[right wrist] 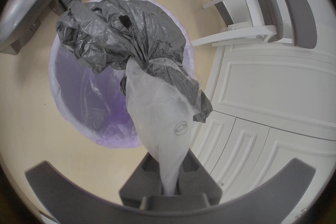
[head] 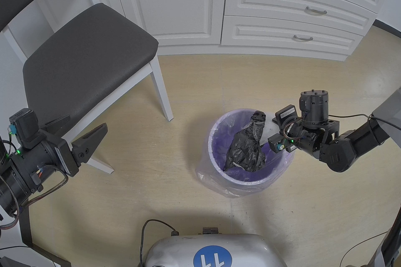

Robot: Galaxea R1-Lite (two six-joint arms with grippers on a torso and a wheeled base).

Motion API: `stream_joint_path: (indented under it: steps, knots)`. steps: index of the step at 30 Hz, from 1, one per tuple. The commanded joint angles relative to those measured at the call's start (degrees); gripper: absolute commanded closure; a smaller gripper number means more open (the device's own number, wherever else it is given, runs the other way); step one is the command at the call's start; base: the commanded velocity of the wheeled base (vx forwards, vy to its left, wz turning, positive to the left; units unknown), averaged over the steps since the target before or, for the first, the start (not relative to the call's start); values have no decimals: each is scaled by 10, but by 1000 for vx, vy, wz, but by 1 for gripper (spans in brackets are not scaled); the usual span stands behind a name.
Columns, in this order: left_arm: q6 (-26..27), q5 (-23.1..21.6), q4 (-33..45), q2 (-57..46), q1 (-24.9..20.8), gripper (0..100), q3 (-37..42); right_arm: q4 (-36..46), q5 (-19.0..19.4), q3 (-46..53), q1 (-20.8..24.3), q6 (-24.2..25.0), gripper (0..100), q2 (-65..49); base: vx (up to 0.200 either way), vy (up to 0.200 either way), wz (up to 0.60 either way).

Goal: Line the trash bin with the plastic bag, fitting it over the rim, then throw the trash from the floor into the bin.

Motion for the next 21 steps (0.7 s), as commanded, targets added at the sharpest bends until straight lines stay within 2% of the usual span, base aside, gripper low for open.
stream_joint_path:
  steps: [1, 10, 21]
  knots:
    - [0, 0, 0, 0, 1, 0, 0, 0, 1, -2, 6, -1, 100, 16, 0, 0, 0]
    - [0, 0, 0, 0, 3, 0, 1, 1, 0, 4, 33, -1, 100, 22, 0, 0, 0]
    - [0, 0, 0, 1, 4, 0, 0, 0, -2, 19, 35, -6, 100, 30, 0, 0, 0]
